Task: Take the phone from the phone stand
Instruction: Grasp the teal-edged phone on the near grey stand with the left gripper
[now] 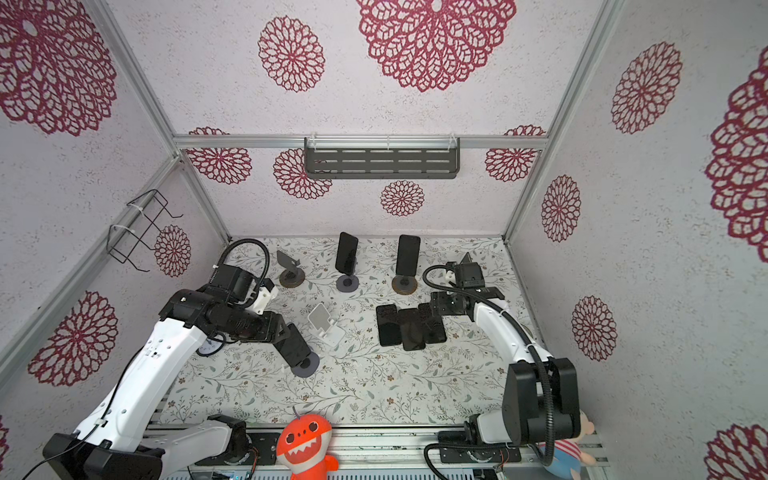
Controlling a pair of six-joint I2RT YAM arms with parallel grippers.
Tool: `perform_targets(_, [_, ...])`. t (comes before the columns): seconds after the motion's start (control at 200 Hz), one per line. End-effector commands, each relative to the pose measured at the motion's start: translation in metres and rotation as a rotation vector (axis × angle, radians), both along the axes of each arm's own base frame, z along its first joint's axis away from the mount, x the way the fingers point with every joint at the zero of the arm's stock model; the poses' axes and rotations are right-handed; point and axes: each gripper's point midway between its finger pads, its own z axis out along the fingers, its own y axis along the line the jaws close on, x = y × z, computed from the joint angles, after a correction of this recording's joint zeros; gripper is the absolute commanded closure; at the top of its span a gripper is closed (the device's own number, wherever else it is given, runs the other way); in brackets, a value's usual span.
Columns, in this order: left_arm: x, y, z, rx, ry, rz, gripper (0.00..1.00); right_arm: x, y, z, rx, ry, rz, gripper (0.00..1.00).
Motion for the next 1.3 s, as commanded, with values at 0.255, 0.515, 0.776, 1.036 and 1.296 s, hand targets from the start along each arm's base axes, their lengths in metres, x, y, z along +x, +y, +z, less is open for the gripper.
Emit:
perform_targets(0.255, [0.011,-0.006,-0.010,0.002,-0.007,-0.052,0.62,-0.002,0.004,-0.003,-0.014,-0.007,0.062,0.20])
perform_targets(0.515, [0.013,-0.003,-0.015,0.023,0.007,-0.040,0.74,-0.002,0.003,-0.003,-0.024,-0.011,0.059,0.20])
perform_targets(0.776, [0.010,-0.002,-0.015,0.027,0.015,-0.030,0.82,-0.006,0.003,-0.002,-0.022,-0.019,0.064,0.21])
perform_targets(1.036, [0.012,-0.008,0.002,-0.012,-0.025,-0.034,0.88,-0.011,0.011,0.001,0.004,-0.024,0.118,0.21])
perform_targets(1.296, [0.020,-0.015,0.039,-0.054,-0.107,-0.055,0.91,-0.016,0.034,0.025,0.111,-0.077,0.220,0.22])
